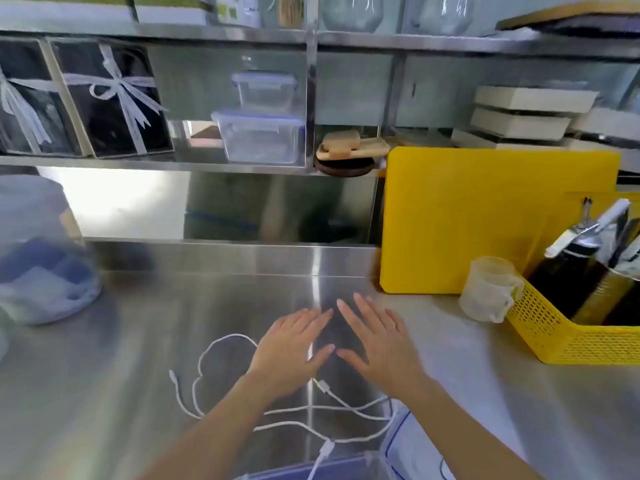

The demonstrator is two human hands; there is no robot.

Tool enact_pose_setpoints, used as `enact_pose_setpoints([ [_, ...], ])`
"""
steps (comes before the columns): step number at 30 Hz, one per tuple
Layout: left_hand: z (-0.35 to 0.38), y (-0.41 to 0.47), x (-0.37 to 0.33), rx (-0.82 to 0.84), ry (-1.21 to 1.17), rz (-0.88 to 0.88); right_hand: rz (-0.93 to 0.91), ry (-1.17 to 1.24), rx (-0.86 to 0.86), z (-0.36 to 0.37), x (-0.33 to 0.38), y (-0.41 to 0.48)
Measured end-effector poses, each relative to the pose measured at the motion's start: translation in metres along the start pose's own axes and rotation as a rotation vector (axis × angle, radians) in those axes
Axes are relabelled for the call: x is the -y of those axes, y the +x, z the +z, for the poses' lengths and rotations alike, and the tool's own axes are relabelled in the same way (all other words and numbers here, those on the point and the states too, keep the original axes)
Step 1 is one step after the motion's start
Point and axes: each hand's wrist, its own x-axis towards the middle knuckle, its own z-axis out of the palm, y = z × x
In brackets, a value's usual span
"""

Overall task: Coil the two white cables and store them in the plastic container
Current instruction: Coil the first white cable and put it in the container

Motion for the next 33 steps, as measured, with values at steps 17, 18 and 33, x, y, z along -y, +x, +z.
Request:
enact_pose_setpoints([
  [17, 0.097, -0.019, -0.009, 0.371, 0.075, 0.262, -0.085, 0.031, 0.406, 0.075, -0.012, -0.033],
  [18, 0.091, -0.02, -0.013, 0.338, 0.062, 0.248, -0.067, 0.038, 0.395, 0.074, -0.01, -0.032],
  [33, -0.089, 0.064, -0.03, 0.065, -0.013, 0.022, 0.113, 0.643, -0.159, -0.039, -0.002, 0.023],
])
